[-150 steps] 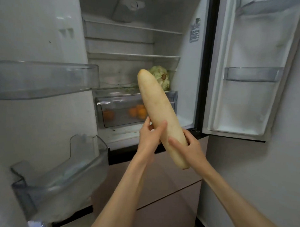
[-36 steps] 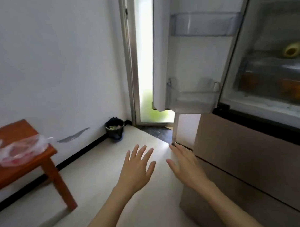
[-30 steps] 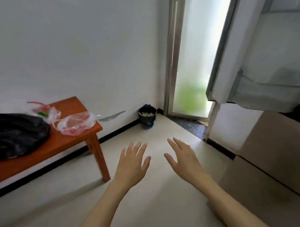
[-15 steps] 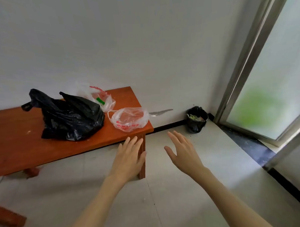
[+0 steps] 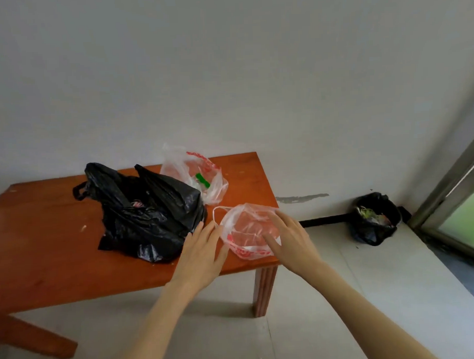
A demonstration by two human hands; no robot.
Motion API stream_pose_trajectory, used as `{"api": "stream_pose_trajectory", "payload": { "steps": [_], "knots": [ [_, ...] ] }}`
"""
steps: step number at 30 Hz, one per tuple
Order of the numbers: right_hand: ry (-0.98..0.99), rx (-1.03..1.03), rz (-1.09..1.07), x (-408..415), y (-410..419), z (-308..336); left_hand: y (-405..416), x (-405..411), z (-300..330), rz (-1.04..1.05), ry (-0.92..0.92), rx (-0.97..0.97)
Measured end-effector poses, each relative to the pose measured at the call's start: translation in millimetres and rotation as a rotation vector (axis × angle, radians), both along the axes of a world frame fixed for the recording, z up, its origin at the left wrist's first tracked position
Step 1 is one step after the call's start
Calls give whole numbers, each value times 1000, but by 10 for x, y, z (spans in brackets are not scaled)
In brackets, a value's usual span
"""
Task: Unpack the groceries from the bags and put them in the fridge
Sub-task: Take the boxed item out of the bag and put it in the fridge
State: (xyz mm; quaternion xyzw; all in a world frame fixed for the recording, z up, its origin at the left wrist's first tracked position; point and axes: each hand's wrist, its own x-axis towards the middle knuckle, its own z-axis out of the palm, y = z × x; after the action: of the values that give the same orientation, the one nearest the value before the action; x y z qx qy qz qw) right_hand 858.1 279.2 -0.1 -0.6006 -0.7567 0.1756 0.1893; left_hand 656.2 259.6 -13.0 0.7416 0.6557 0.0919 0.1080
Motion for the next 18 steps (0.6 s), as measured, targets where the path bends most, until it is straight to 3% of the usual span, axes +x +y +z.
{"api": "stream_pose_trajectory", "payload": {
  "steps": [7, 18],
  "knots": [
    [-52, -74, 11, -551, 992, -225, 1034, -529, -294, -27, -4, -32],
    [-38, -246, -33, -1630, 2571, -710, 3039, -1388, -507, -257, 65, 18]
  ]
}}
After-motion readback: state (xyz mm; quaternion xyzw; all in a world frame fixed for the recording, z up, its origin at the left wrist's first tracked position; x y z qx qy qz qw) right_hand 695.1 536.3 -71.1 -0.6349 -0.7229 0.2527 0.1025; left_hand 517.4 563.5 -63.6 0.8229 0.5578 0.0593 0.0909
